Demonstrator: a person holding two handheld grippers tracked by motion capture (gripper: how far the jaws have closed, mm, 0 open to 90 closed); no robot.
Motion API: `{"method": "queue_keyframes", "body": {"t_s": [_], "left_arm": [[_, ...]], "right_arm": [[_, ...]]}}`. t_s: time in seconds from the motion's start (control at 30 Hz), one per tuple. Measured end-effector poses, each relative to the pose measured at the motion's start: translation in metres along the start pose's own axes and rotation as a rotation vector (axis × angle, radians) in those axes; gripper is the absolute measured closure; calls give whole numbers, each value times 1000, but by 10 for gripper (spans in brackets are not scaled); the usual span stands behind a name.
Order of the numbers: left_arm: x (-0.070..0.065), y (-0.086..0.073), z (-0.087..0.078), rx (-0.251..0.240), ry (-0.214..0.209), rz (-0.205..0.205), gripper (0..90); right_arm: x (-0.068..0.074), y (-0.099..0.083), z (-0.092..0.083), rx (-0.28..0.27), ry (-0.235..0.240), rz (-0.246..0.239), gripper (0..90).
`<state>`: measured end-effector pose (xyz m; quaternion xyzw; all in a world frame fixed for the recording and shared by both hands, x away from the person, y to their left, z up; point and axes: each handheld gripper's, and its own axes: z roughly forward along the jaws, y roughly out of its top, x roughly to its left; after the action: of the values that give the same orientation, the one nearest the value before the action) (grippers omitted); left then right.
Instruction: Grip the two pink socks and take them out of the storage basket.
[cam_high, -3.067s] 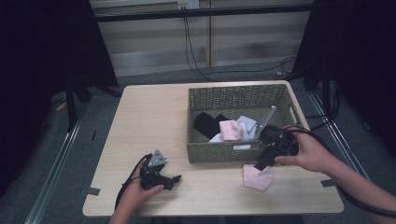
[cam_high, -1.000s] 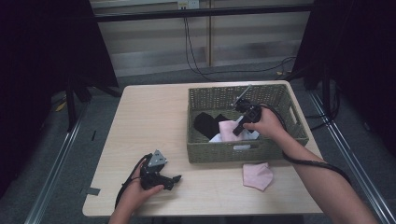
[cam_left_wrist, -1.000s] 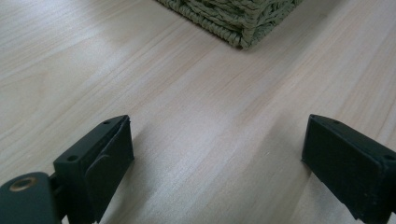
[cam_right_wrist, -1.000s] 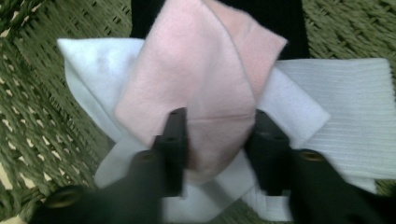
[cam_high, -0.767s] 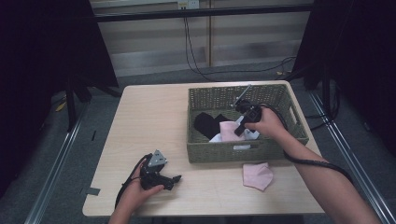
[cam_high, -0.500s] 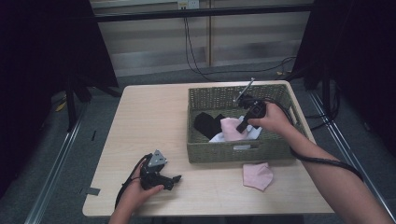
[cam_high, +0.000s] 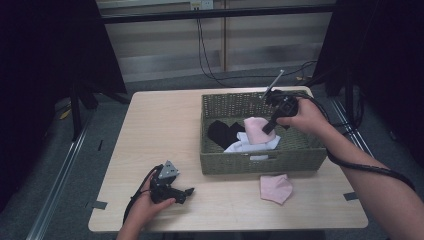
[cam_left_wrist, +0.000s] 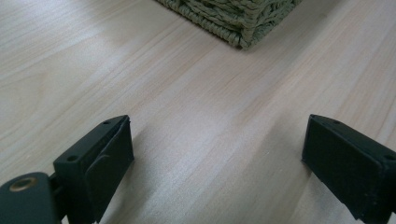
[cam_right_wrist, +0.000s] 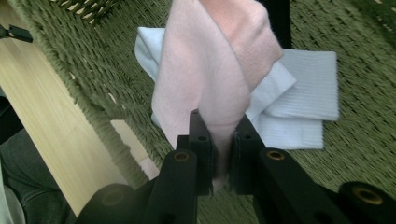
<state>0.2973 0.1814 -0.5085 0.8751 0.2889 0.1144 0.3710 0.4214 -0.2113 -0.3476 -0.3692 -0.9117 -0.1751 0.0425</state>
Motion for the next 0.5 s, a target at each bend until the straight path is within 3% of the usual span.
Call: {"method": "queue_keyframes", "body": {"t_s": [0.5], "left_arm": [[0, 0, 0, 2, 0, 3, 82]], "right_arm": [[11, -9, -35, 2, 0, -18, 819]]}}
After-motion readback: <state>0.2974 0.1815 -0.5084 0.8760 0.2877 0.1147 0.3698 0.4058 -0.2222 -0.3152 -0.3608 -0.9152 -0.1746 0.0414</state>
